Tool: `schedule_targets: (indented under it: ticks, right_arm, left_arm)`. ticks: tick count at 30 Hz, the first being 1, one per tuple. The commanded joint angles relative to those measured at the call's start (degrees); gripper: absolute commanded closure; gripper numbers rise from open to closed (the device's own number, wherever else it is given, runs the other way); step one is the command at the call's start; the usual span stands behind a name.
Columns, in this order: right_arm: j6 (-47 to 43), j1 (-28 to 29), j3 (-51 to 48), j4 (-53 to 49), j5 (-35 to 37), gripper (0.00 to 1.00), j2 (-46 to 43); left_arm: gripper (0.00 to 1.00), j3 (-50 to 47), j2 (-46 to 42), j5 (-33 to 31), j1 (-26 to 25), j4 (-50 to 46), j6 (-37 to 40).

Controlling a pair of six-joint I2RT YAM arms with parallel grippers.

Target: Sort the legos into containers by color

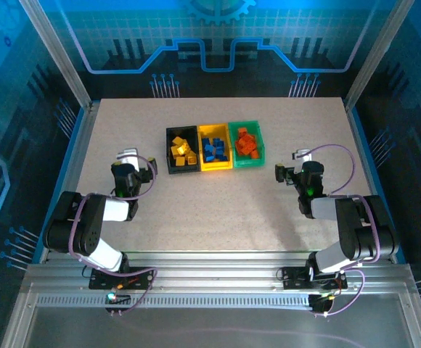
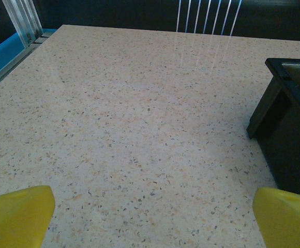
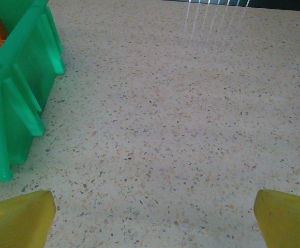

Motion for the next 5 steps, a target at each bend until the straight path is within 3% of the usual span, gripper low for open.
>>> schedule_targets:
  ticks: [1,5]
  right_arm:
    - [-1.1,0.6,0.8,2.8,-0.3,0.00,0.3]
    - [-1.1,0.6,0.8,2.7,-0.4,0.00,0.3]
  left_arm:
    - [0.01,-0.2,0.5,1.1,0.3,1.8,0.2]
    - [0.01,-0.2,0.5,1.1,0.4,1.9,0.2]
